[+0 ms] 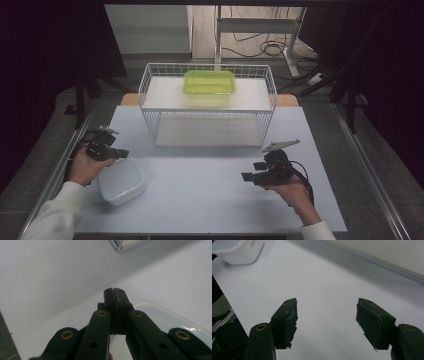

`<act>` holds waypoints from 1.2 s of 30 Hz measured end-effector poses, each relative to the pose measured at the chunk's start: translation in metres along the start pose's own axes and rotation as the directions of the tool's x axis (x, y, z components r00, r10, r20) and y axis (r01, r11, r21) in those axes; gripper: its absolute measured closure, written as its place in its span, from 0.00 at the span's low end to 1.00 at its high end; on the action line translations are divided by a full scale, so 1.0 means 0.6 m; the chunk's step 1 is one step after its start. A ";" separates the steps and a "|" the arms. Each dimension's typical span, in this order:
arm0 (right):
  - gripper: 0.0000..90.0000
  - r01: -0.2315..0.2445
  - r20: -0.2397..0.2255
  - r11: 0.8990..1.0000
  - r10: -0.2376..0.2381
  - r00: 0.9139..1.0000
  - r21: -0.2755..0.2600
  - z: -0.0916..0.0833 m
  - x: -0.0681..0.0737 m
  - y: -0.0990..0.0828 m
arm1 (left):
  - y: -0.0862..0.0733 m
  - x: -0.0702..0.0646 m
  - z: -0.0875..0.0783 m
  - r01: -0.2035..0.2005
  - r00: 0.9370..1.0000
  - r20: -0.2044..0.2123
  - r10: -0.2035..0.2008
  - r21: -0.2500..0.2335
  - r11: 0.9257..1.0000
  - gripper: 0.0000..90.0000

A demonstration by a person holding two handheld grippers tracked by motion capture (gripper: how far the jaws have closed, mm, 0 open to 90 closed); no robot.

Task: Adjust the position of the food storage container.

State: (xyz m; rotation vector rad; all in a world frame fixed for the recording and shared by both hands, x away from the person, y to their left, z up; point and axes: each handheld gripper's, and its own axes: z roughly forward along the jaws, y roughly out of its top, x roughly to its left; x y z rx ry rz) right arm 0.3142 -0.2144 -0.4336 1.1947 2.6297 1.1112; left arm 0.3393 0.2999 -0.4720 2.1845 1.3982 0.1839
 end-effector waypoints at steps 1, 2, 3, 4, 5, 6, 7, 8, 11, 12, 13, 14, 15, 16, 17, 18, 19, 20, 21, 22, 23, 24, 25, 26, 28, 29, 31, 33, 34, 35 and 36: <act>0.37 -0.001 0.000 1.000 0.001 1.000 -0.001 0.001 0.000 0.000 | 0.000 -0.004 0.001 0.003 1.000 0.008 -0.003 -0.005 1.000 1.00; 0.37 -0.001 0.002 1.000 0.001 1.000 -0.001 0.001 0.000 0.000 | 0.001 -0.008 0.002 -0.008 1.000 0.017 0.008 -0.002 1.000 1.00; 0.37 0.000 0.001 1.000 0.000 1.000 0.001 0.001 0.000 0.000 | 0.001 -0.012 0.003 -0.017 0.999 0.028 0.017 -0.002 1.000 1.00; 0.37 0.001 -0.001 1.000 -0.001 1.000 0.001 0.002 0.001 0.000 | 0.002 -0.016 0.005 -0.022 0.999 0.035 0.022 -0.001 1.000 1.00; 0.37 0.003 -0.001 1.000 -0.003 1.000 0.002 0.002 0.001 0.000 | 0.002 -0.021 0.006 -0.026 0.999 0.041 0.026 -0.002 1.000 1.00; 0.37 0.004 -0.001 1.000 -0.004 1.000 0.004 0.002 0.002 0.000 | 0.003 -0.025 0.007 -0.031 0.998 0.047 0.031 -0.003 1.000 1.00; 0.37 0.005 -0.002 1.000 -0.005 1.000 0.003 0.003 0.002 0.000 | 0.003 -0.029 0.009 -0.036 0.998 0.055 0.036 -0.005 0.999 1.00; 0.37 0.005 -0.002 1.000 -0.005 1.000 0.003 0.003 0.003 0.000 | 0.003 -0.034 0.010 -0.041 0.997 0.062 0.041 -0.005 0.999 1.00; 0.37 0.004 -0.002 1.000 -0.004 1.000 0.003 0.003 0.002 0.000 | 0.003 -0.043 0.015 -0.058 0.996 0.074 0.058 0.006 0.998 1.00; 0.37 0.003 -0.001 1.000 -0.003 1.000 0.004 0.003 0.002 0.000 | 0.002 -0.046 0.017 -0.065 0.995 0.074 0.064 0.013 0.998 1.00; 0.37 0.003 0.000 1.000 -0.003 1.000 0.005 0.003 0.002 0.000 | 0.002 -0.049 0.019 -0.070 0.995 0.073 0.069 0.018 0.997 1.00; 0.37 0.003 0.000 1.000 -0.003 1.000 0.006 0.004 0.002 0.000 | 0.002 -0.051 0.021 -0.075 0.994 0.075 0.074 0.020 0.997 1.00; 0.37 0.003 0.000 1.000 -0.004 1.000 0.006 0.004 0.002 0.000 | 0.002 -0.053 0.022 -0.076 0.994 0.079 0.074 0.021 0.997 1.00; 0.37 0.003 0.000 1.000 -0.003 1.000 0.006 0.003 0.002 0.000 | 0.002 -0.054 0.022 -0.081 0.993 0.083 0.079 0.023 0.996 1.00; 0.37 0.003 0.000 1.000 -0.003 1.000 0.006 0.003 0.002 0.000 | 0.003 -0.054 0.022 -0.085 0.993 0.087 0.083 0.025 0.996 1.00; 0.37 0.003 -0.001 1.000 -0.003 1.000 0.005 0.003 0.002 0.000 | 0.002 -0.056 0.023 -0.079 0.993 0.092 0.077 0.022 0.997 1.00; 0.37 0.003 -0.001 1.000 -0.003 1.000 0.005 0.003 0.002 0.000 | 0.002 -0.057 0.023 -0.081 0.992 0.096 0.079 0.024 0.996 1.00; 0.37 0.002 -0.001 1.000 -0.002 1.000 0.004 0.003 0.001 0.000 | 0.002 -0.058 0.023 -0.089 0.991 0.100 0.085 0.029 0.996 1.00; 0.37 0.001 -0.001 1.000 -0.001 1.000 0.004 0.003 0.001 0.000 | 0.002 -0.060 0.023 -0.089 0.991 0.104 0.085 0.029 0.996 1.00; 0.37 0.000 0.001 1.000 0.000 1.000 0.005 0.003 0.001 0.000 | 0.002 -0.062 0.024 -0.090 0.991 0.106 0.087 0.026 0.996 1.00; 0.37 0.001 0.002 1.000 -0.001 1.000 0.006 0.004 0.001 0.000 | 0.002 -0.062 0.023 -0.100 0.989 0.108 0.096 0.033 0.994 1.00; 0.37 0.002 0.001 1.000 -0.002 1.000 0.008 0.004 0.001 0.000 | 0.002 -0.062 0.023 -0.101 0.989 0.109 0.097 0.033 0.994 1.00; 0.37 0.002 0.001 1.000 -0.002 1.000 0.009 0.004 0.001 -0.001 | 0.002 -0.062 0.023 -0.101 0.989 0.111 0.097 0.033 0.994 1.00; 0.37 0.002 0.002 1.000 -0.002 1.000 0.009 0.004 0.001 -0.001 | 0.002 -0.063 0.024 -0.098 0.989 0.114 0.094 0.031 0.995 1.00; 0.37 0.002 0.002 1.000 -0.002 1.000 0.009 0.004 0.001 0.000 | 0.001 -0.064 0.023 -0.100 0.989 0.115 0.096 0.028 0.995 1.00; 0.37 0.002 0.002 1.000 -0.002 1.000 0.009 0.004 0.001 0.000 | 0.001 -0.064 0.021 -0.104 0.989 0.111 0.101 0.029 0.994 1.00; 0.37 -0.001 0.000 1.000 0.001 1.000 0.008 0.004 0.000 -0.001 | 0.000 -0.060 0.011 -0.104 0.990 0.098 0.103 0.009 0.995 1.00; 0.37 -0.001 0.002 1.000 0.001 1.000 0.006 0.004 -0.001 -0.001 | -0.002 -0.052 -0.005 -0.085 0.991 0.101 0.086 -0.019 0.996 1.00; 0.37 -0.001 0.002 1.000 0.001 1.000 0.005 0.004 -0.002 -0.001 | -0.005 -0.047 -0.014 -0.074 0.992 0.096 0.077 -0.034 0.997 1.00; 0.37 0.000 0.003 1.000 0.000 1.000 0.007 0.004 -0.002 -0.001 | -0.008 -0.042 -0.024 -0.072 0.993 0.092 0.075 -0.042 0.997 1.00; 0.37 -0.001 0.003 1.000 0.001 1.000 0.007 0.004 -0.002 -0.002 | -0.013 -0.037 -0.033 -0.062 0.994 0.088 0.067 -0.053 0.997 1.00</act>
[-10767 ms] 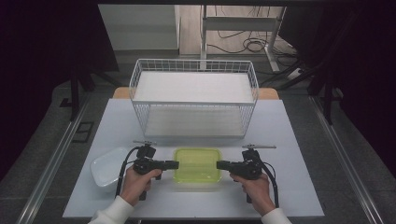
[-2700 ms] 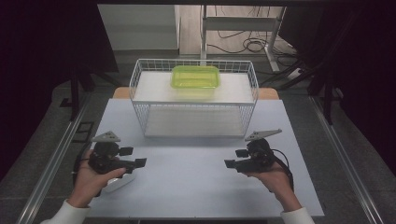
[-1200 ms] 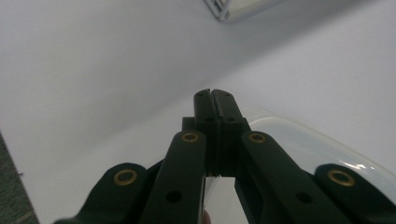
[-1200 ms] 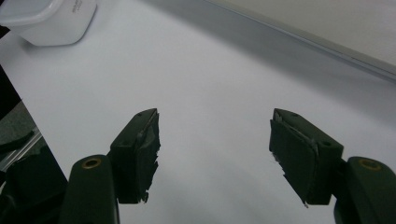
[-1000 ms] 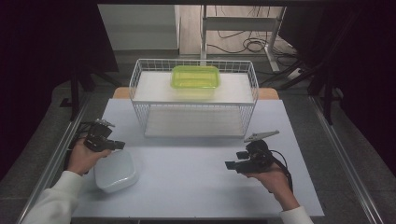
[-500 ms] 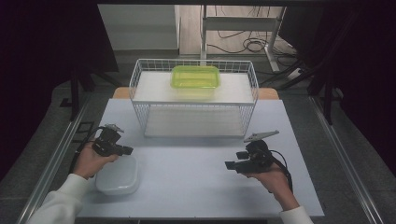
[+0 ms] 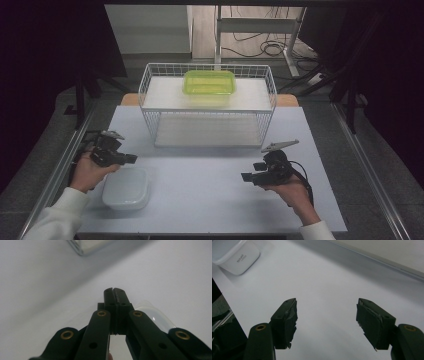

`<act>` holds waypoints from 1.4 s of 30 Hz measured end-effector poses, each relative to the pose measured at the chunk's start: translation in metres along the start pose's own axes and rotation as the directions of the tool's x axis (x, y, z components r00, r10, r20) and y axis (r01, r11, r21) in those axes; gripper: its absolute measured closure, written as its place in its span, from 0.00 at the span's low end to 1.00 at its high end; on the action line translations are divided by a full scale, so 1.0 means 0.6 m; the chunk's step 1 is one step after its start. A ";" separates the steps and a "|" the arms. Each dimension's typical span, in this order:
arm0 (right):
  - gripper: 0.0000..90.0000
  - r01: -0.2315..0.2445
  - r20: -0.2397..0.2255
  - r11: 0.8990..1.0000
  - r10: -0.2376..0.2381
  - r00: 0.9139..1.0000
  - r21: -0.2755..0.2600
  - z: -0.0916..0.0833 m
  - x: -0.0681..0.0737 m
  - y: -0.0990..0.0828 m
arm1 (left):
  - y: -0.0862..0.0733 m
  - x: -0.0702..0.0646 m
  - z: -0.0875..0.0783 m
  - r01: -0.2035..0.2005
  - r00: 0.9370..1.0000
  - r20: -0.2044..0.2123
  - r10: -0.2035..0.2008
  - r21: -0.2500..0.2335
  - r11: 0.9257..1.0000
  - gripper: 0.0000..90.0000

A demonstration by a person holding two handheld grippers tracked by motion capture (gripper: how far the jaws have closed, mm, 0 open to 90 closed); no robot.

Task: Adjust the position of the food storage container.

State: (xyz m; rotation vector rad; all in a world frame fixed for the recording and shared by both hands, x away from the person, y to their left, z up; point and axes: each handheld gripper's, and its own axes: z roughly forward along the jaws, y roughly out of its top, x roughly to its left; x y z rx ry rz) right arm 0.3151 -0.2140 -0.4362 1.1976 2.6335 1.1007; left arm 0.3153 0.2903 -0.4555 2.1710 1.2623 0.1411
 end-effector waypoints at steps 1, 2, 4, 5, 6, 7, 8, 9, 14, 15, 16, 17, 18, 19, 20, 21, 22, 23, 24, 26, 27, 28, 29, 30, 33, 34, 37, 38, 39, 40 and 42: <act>0.37 0.000 -0.001 1.000 0.000 1.000 -0.001 0.000 0.001 0.000 | -0.006 0.005 -0.009 0.009 1.000 -0.009 -0.009 -0.009 1.000 1.00; 0.37 0.000 -0.002 1.000 0.000 1.000 -0.001 0.000 0.001 0.000 | -0.012 0.010 -0.018 0.019 1.000 -0.019 -0.019 -0.014 1.000 1.00; 0.37 0.000 -0.002 1.000 0.000 1.000 0.000 0.000 0.002 0.000 | -0.028 0.022 -0.033 0.044 0.998 -0.038 -0.045 -0.019 0.999 1.00; 0.37 0.001 -0.001 1.000 -0.001 1.000 0.000 0.001 0.002 0.000 | -0.037 0.027 -0.039 0.058 0.997 -0.047 -0.059 -0.021 0.998 1.00; 0.37 0.000 0.000 1.000 0.000 1.000 0.000 0.001 0.003 0.001 | -0.046 0.033 -0.045 0.071 0.996 -0.056 -0.072 -0.020 0.997 1.00; 0.37 0.001 0.000 1.000 -0.001 1.000 0.000 0.000 0.003 0.001 | -0.056 0.037 -0.049 0.087 0.994 -0.066 -0.088 -0.017 0.996 1.00; 0.37 0.001 -0.001 1.000 -0.001 1.000 -0.001 0.000 0.003 0.001 | -0.067 0.042 -0.053 0.098 0.992 -0.075 -0.099 -0.012 0.995 1.00; 0.37 0.000 -0.001 1.000 0.000 1.000 -0.003 0.000 0.004 0.001 | -0.078 0.045 -0.056 0.112 0.990 -0.083 -0.112 -0.006 0.994 1.00; 0.37 -0.001 0.000 1.000 0.001 1.000 0.004 0.003 0.003 0.001 | -0.125 0.053 -0.061 0.143 0.982 -0.133 -0.136 0.043 0.989 1.00; 0.36 -0.002 0.000 1.000 0.002 1.000 0.006 0.004 0.003 0.001 | -0.133 0.053 -0.060 0.147 0.981 -0.135 -0.138 0.057 0.988 1.00; 0.36 -0.002 -0.001 1.000 0.002 1.000 0.009 0.005 0.003 0.001 | -0.140 0.052 -0.058 0.151 0.981 -0.133 -0.141 0.070 0.986 1.00; 0.36 0.001 0.000 1.000 -0.001 1.000 0.010 0.006 0.003 0.001 | -0.145 0.050 -0.055 0.153 0.981 -0.133 -0.141 0.083 0.985 1.00; 0.36 0.002 0.001 1.000 -0.002 1.000 0.010 0.007 0.003 0.001 | -0.150 0.048 -0.052 0.155 0.982 -0.128 -0.143 0.093 0.983 1.00; 0.36 0.000 -0.001 1.000 0.000 1.000 0.010 0.007 0.004 0.002 | -0.154 0.046 -0.049 0.156 0.982 -0.126 -0.143 0.102 0.983 1.00; 0.36 0.001 -0.001 1.000 -0.001 1.000 0.009 0.007 0.004 0.002 | -0.157 0.044 -0.046 0.155 0.983 -0.121 -0.141 0.108 0.982 1.00; 0.36 0.003 -0.001 1.000 -0.003 1.000 0.009 0.007 0.004 0.002 | -0.160 0.041 -0.043 0.154 0.983 -0.118 -0.141 0.114 0.981 1.00; 0.36 0.004 -0.001 1.000 -0.004 1.000 0.010 0.007 0.004 0.002 | -0.162 0.039 -0.040 0.154 0.983 -0.116 -0.141 0.117 0.981 1.00; 0.36 0.004 -0.002 1.000 -0.004 1.000 0.010 0.007 0.004 0.002 | -0.163 0.037 -0.038 0.156 0.983 -0.112 -0.143 0.120 0.980 1.00; 0.36 0.004 -0.002 1.000 -0.004 1.000 0.009 0.007 0.004 0.002 | -0.165 0.036 -0.035 0.161 0.983 -0.103 -0.149 0.120 0.980 1.00; 0.36 0.003 -0.004 1.000 -0.003 1.000 0.007 0.005 0.004 0.002 | -0.167 0.033 -0.030 0.164 0.985 -0.078 -0.156 0.119 0.979 1.00; 0.36 0.002 -0.003 1.000 -0.002 1.000 0.007 0.005 0.004 0.002 | -0.167 0.030 -0.028 0.162 0.985 -0.072 -0.154 0.121 0.979 1.00; 0.36 0.001 -0.002 1.000 -0.001 1.000 0.007 0.005 0.003 0.001 | -0.166 0.027 -0.026 0.162 0.986 -0.066 -0.155 0.121 0.979 1.00; 0.36 -0.001 -0.002 1.000 0.001 1.000 0.005 0.005 0.003 0.001 | -0.165 0.024 -0.024 0.159 0.986 -0.059 -0.153 0.121 0.980 1.00; 0.36 -0.001 -0.001 1.000 0.001 1.000 0.005 0.005 0.002 0.001 | -0.163 0.020 -0.022 0.155 0.987 -0.064 -0.148 0.124 0.980 1.00; 0.36 -0.003 -0.001 1.000 0.003 1.000 0.005 0.005 0.002 0.001 | -0.157 0.013 -0.020 0.160 0.986 -0.064 -0.153 0.119 0.980 1.00; 0.36 -0.003 -0.001 1.000 0.003 1.000 0.005 0.005 0.002 0.001 | -0.155 0.012 -0.019 0.162 0.986 -0.055 -0.156 0.118 0.980 1.00; 0.36 0.000 -0.003 1.000 0.000 1.000 0.005 0.005 0.003 0.002 | -0.149 0.005 -0.013 0.160 0.987 -0.047 -0.156 0.119 0.980 1.00; 0.36 0.000 -0.003 1.000 0.000 1.000 0.005 0.005 0.003 0.002 | -0.146 0.001 -0.010 0.158 0.987 -0.043 -0.154 0.121 0.980 1.00; 0.36 0.001 -0.003 1.000 -0.001 1.000 0.006 0.005 0.003 0.002 | -0.143 -0.003 -0.006 0.159 0.987 -0.038 -0.156 0.117 0.980 1.00; 0.36 0.001 -0.003 1.000 -0.001 1.000 0.006 0.005 0.003 0.002 | -0.139 -0.008 -0.002 0.155 0.988 -0.032 -0.153 0.118 0.981 1.00; 0.36 0.002 -0.004 1.000 -0.002 1.000 0.004 0.004 0.004 0.002 | -0.131 -0.016 0.005 0.144 0.989 -0.026 -0.142 0.123 0.982 1.00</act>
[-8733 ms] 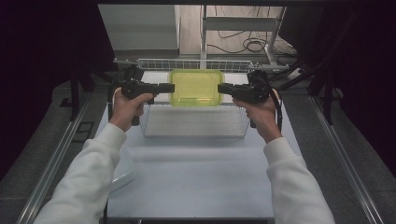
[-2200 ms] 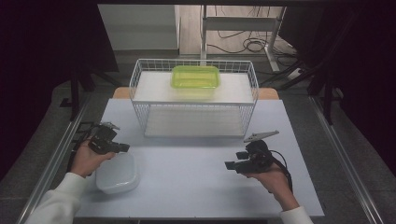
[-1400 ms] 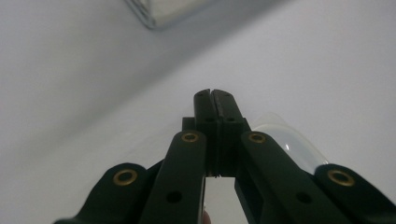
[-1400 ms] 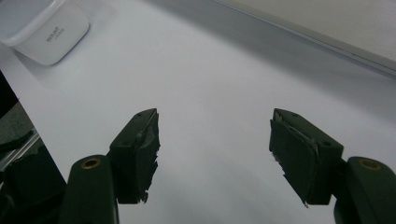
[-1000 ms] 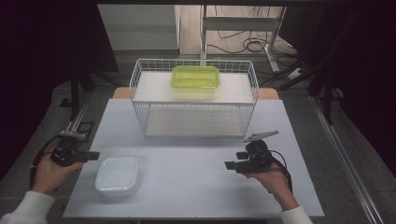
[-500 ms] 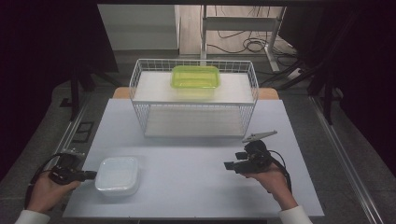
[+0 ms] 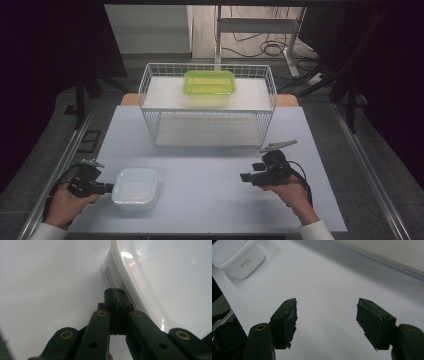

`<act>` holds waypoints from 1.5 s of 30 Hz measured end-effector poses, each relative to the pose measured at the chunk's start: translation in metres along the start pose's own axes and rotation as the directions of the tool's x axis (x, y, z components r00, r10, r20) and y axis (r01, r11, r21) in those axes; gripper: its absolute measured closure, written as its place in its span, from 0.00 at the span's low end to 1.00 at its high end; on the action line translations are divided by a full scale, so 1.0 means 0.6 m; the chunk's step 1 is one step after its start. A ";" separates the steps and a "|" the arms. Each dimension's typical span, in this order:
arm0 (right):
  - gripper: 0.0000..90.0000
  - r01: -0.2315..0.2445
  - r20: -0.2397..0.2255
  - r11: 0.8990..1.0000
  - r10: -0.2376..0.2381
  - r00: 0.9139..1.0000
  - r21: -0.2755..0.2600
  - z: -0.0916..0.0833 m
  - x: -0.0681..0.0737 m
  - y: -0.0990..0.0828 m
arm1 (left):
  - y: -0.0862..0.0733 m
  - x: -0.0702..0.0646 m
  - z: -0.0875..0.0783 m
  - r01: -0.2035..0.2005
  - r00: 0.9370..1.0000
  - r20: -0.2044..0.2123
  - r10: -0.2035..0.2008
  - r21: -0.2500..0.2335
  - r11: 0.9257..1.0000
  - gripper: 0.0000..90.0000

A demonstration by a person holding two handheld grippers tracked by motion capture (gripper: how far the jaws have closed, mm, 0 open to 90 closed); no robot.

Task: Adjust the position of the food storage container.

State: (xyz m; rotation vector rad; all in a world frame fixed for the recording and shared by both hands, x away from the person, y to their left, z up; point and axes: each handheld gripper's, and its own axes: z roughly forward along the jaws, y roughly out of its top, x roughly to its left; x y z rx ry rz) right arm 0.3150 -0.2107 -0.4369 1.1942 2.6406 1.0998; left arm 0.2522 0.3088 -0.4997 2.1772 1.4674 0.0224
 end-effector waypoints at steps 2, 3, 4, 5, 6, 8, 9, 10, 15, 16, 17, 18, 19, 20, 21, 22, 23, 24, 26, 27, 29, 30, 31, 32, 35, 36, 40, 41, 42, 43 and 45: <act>0.36 0.000 0.000 1.000 0.000 1.000 -0.001 -0.001 0.000 0.000 | 0.009 -0.010 0.007 -0.008 1.000 0.006 0.008 0.000 1.000 1.00; 0.36 -0.001 -0.001 1.000 0.001 1.000 -0.003 -0.002 -0.001 0.000 | 0.014 -0.016 0.010 -0.007 1.000 0.010 0.007 -0.003 1.000 1.00; 0.36 -0.003 -0.001 1.000 0.003 1.000 -0.003 -0.002 -0.001 0.000 | 0.019 -0.022 0.014 -0.006 1.000 0.016 0.006 -0.006 1.000 1.00; 0.36 -0.004 0.000 1.000 0.004 1.000 -0.004 -0.002 -0.002 0.000 | 0.023 -0.028 0.017 -0.016 1.000 0.022 0.016 -0.001 1.000 1.00; 0.36 -0.005 0.000 1.000 0.005 1.000 -0.004 -0.003 -0.002 0.000 | 0.027 -0.034 0.020 -0.020 0.999 0.028 0.020 0.001 1.000 1.00; 0.36 -0.002 0.001 1.000 0.002 1.000 -0.004 -0.004 -0.002 -0.001 | 0.032 -0.046 0.025 -0.044 0.998 0.042 0.043 0.012 0.999 1.00; 0.36 -0.003 0.000 1.000 0.003 1.000 -0.004 -0.006 -0.002 -0.001 | 0.033 -0.051 0.027 -0.050 0.998 0.046 0.049 0.015 0.999 1.00; 0.36 -0.003 0.000 1.000 0.003 1.000 -0.006 -0.007 -0.002 -0.001 | 0.034 -0.055 0.029 -0.056 0.997 0.048 0.055 0.017 0.998 1.00; 0.36 -0.007 0.003 1.000 0.007 1.000 -0.010 -0.009 -0.005 -0.003 | 0.033 -0.065 0.034 -0.056 0.997 0.062 0.055 0.021 0.998 1.00; 0.36 -0.007 0.003 1.000 0.007 1.000 -0.011 -0.009 -0.005 -0.003 | 0.032 -0.066 0.035 -0.056 0.996 0.064 0.055 0.022 0.998 1.00; 0.36 -0.007 0.003 1.000 0.007 1.000 -0.010 -0.009 -0.005 -0.003 | 0.031 -0.067 0.036 -0.056 0.996 0.067 0.054 0.023 0.998 1.00; 0.36 -0.006 0.003 1.000 0.006 1.000 -0.009 -0.009 -0.005 -0.003 | 0.031 -0.069 0.037 -0.054 0.996 0.068 0.052 0.023 0.998 1.00; 0.36 -0.004 0.002 1.000 0.004 1.000 -0.009 -0.009 -0.004 -0.002 | 0.031 -0.071 0.037 -0.053 0.996 0.071 0.052 0.022 0.998 1.00; 0.36 -0.003 0.002 1.000 0.003 1.000 -0.008 -0.008 -0.004 -0.002 | 0.030 -0.072 0.038 -0.056 0.996 0.077 0.054 0.022 0.998 1.00; 0.36 -0.002 0.002 1.000 0.003 1.000 -0.009 -0.008 -0.003 -0.002 | 0.030 -0.075 0.039 -0.055 0.995 0.082 0.053 0.020 0.998 1.00; 0.36 -0.003 0.001 1.000 0.003 1.000 -0.008 -0.007 -0.003 -0.002 | 0.031 -0.078 0.040 -0.057 0.995 0.084 0.055 0.022 0.998 1.00; 0.36 -0.001 0.001 1.000 0.001 1.000 -0.008 -0.006 -0.002 -0.002 | 0.032 -0.082 0.042 -0.058 0.995 0.088 0.055 0.022 0.998 1.00; 0.36 -0.001 0.000 1.000 0.001 1.000 -0.005 -0.006 -0.002 -0.002 | 0.033 -0.086 0.044 -0.061 0.994 0.090 0.059 0.022 0.998 1.00; 0.36 -0.002 0.000 1.000 0.002 1.000 -0.003 -0.004 -0.002 -0.002 | 0.038 -0.098 0.048 -0.075 0.993 0.097 0.071 0.029 0.997 1.00; 0.36 -0.001 0.000 1.000 0.001 1.000 -0.002 -0.004 -0.002 -0.002 | 0.042 -0.104 0.051 -0.084 0.992 0.101 0.081 0.029 0.996 1.00; 0.36 -0.001 0.000 1.000 0.001 1.000 -0.001 -0.003 -0.002 -0.002 | 0.049 -0.119 0.057 -0.089 0.990 0.112 0.086 0.020 0.996 1.00; 0.36 -0.002 0.000 1.000 0.002 1.000 -0.001 -0.003 -0.002 -0.002 | 0.053 -0.126 0.060 -0.095 0.989 0.118 0.092 0.019 0.995 1.00; 0.36 -0.002 -0.001 1.000 0.002 1.000 -0.002 -0.004 -0.002 -0.002 | 0.057 -0.133 0.063 -0.101 0.988 0.120 0.098 0.019 0.995 1.00; 0.36 -0.001 -0.002 1.000 0.001 1.000 -0.003 -0.004 -0.002 -0.002 | 0.061 -0.141 0.065 -0.105 0.987 0.125 0.102 0.017 0.994 1.00; 0.36 0.000 -0.002 1.000 0.000 1.000 -0.003 -0.005 -0.003 -0.003 | 0.073 -0.164 0.075 -0.131 0.981 0.144 0.127 0.020 0.991 1.00; 0.36 -0.001 -0.001 1.000 0.001 1.000 -0.004 -0.006 -0.003 -0.003 | 0.076 -0.173 0.078 -0.139 0.980 0.146 0.135 0.019 0.990 1.00; 0.36 -0.001 -0.001 1.000 0.001 1.000 -0.002 -0.008 -0.004 -0.003 | 0.086 -0.201 0.090 -0.168 0.973 0.168 0.161 0.028 0.985 1.00; 0.36 -0.002 0.000 1.000 0.002 1.000 -0.004 -0.008 -0.004 -0.003 | 0.088 -0.207 0.093 -0.172 0.971 0.172 0.165 0.029 0.985 1.00; 0.36 -0.003 -0.002 1.000 0.003 1.000 -0.004 -0.008 -0.005 -0.003 | 0.090 -0.212 0.096 -0.178 0.970 0.176 0.170 0.031 0.984 1.00; 0.36 -0.003 -0.002 1.000 0.003 1.000 -0.005 -0.009 -0.005 -0.003 | 0.092 -0.217 0.099 -0.181 0.969 0.179 0.173 0.032 0.983 1.00; 0.36 -0.003 0.002 1.000 0.003 1.000 -0.005 -0.009 -0.006 -0.004 | 0.095 -0.226 0.104 -0.185 0.967 0.183 0.176 0.035 0.982 1.00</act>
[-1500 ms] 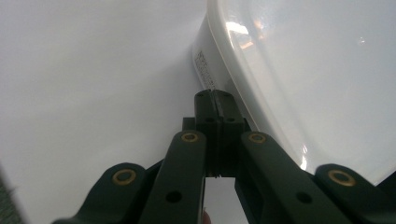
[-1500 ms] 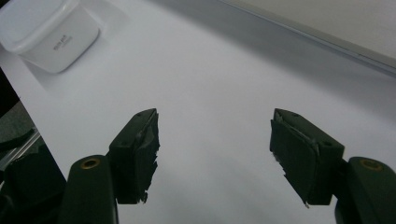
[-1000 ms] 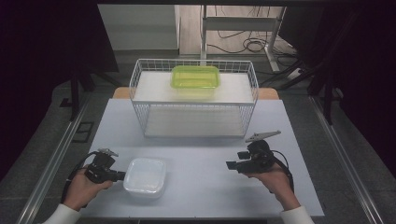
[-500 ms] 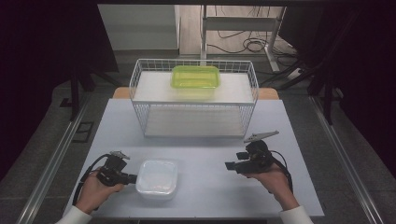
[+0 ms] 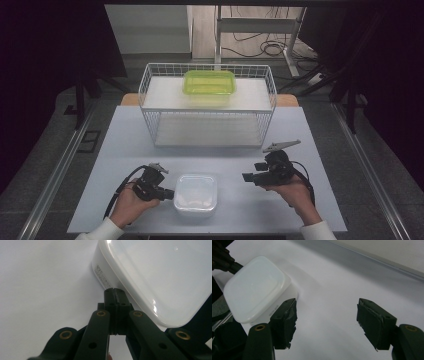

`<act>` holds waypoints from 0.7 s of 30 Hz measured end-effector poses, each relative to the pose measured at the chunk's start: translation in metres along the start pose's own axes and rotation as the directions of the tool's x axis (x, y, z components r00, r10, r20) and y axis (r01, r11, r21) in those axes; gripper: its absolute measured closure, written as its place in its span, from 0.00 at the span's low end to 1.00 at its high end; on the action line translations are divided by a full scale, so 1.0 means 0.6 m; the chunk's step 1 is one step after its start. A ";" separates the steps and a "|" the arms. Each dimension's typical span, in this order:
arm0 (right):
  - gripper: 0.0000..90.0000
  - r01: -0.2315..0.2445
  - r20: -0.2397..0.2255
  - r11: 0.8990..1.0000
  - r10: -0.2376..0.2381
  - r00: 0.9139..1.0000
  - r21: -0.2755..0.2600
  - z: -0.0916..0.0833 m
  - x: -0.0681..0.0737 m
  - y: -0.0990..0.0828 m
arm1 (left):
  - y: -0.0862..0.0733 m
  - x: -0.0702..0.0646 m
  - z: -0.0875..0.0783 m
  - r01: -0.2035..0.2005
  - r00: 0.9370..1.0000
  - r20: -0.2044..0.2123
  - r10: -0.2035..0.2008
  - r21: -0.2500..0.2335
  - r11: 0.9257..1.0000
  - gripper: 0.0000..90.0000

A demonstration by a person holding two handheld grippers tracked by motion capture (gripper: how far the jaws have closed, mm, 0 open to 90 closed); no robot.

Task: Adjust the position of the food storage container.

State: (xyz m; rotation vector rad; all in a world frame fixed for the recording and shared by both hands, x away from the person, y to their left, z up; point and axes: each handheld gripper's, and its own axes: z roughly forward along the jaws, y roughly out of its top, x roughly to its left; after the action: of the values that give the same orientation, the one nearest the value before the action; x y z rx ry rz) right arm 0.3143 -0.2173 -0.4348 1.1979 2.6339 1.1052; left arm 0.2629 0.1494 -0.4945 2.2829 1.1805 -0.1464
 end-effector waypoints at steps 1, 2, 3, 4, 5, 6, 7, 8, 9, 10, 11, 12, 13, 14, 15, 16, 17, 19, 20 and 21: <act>0.36 0.000 0.001 1.000 0.000 1.000 -0.002 0.000 0.000 0.000 | 0.003 -0.003 0.003 -0.004 1.000 0.002 0.004 0.001 1.000 1.00; 0.36 0.000 0.001 1.000 0.000 1.000 -0.001 0.000 0.000 0.000 | 0.005 -0.005 0.006 -0.006 1.000 0.006 0.006 0.001 1.000 1.00; 0.36 0.001 0.002 1.000 -0.001 1.000 -0.001 0.000 0.000 -0.001 | 0.007 -0.007 0.008 -0.009 1.000 0.009 0.009 0.001 1.000 1.00; 0.36 -0.001 0.002 1.000 0.001 1.000 0.000 0.000 0.000 -0.001 | 0.008 -0.009 0.010 -0.010 1.000 0.010 0.010 0.000 1.000 1.00; 0.36 -0.001 0.002 1.000 0.001 1.000 0.001 0.000 -0.001 -0.001 | 0.010 -0.011 0.012 -0.011 1.000 0.014 0.011 -0.001 1.000 1.00; 0.36 0.000 0.002 1.000 0.000 1.000 0.003 0.001 -0.001 -0.001 | 0.011 -0.013 0.014 -0.010 1.000 0.017 0.010 -0.002 1.000 1.00; 0.36 -0.001 0.002 1.000 0.001 1.000 0.003 0.001 -0.001 -0.001 | 0.012 -0.014 0.015 -0.010 1.000 0.019 0.010 -0.004 1.000 1.00; 0.36 -0.002 0.002 1.000 0.002 1.000 0.003 0.002 -0.001 -0.002 | 0.013 -0.015 0.017 -0.008 1.000 0.023 0.009 -0.006 1.000 1.00; 0.36 -0.003 0.003 1.000 0.003 1.000 0.004 0.002 -0.001 -0.002 | 0.014 -0.015 0.018 -0.010 1.000 0.027 0.010 -0.007 1.000 1.00; 0.35 -0.004 0.003 1.000 0.004 1.000 0.006 0.002 -0.002 -0.002 | 0.014 -0.016 0.019 -0.007 1.000 0.029 0.008 -0.011 1.000 1.00; 0.35 -0.004 0.005 1.000 0.004 1.000 0.007 0.002 -0.002 -0.003 | 0.014 -0.016 0.019 -0.005 1.000 0.030 0.006 -0.014 1.000 1.00; 0.35 -0.004 0.007 1.000 0.004 1.000 0.008 0.002 -0.002 -0.003 | 0.014 -0.016 0.019 -0.005 1.000 0.031 0.006 -0.016 1.000 1.00; 0.35 -0.005 0.008 1.000 0.005 1.000 0.008 0.002 -0.003 -0.003 | 0.014 -0.016 0.019 -0.005 0.999 0.033 0.006 -0.017 1.000 1.00; 0.34 -0.005 0.011 1.000 0.005 1.000 0.006 0.002 -0.003 -0.003 | 0.013 -0.015 0.018 -0.002 0.999 0.035 0.003 -0.025 1.000 1.00; 0.34 -0.006 0.013 1.000 0.006 1.000 0.006 0.002 -0.003 -0.003 | 0.013 -0.014 0.016 -0.003 0.999 0.034 0.004 -0.027 1.000 1.00; 0.34 -0.008 0.016 1.000 0.008 1.000 0.005 0.001 -0.003 -0.003 | 0.012 -0.014 0.015 0.006 0.999 0.034 -0.004 -0.038 0.999 1.00; 0.33 -0.010 0.018 1.000 0.010 1.000 0.003 0.000 -0.003 -0.004 | 0.011 -0.012 0.012 0.009 0.999 0.033 -0.007 -0.046 0.999 1.00; 0.33 -0.013 0.023 1.000 0.013 1.000 0.000 -0.001 -0.003 -0.004 | 0.008 -0.006 0.006 0.019 0.999 0.034 -0.017 -0.062 0.998 1.00; 0.33 -0.014 0.023 1.000 0.015 1.000 -0.003 -0.001 -0.003 -0.005 | 0.005 -0.002 0.003 0.025 0.999 0.038 -0.022 -0.074 0.997 1.00; 0.33 -0.016 0.026 1.000 0.016 1.000 -0.004 -0.002 -0.003 -0.005 | 0.002 0.001 0.000 0.035 0.999 0.044 -0.032 -0.087 0.996 1.00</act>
State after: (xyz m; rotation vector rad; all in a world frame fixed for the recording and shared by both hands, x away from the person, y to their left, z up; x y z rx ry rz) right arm 0.3132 -0.2206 -0.4365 1.2264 2.6059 1.0891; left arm 0.2645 0.1491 -0.4942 2.1742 1.1806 -0.1523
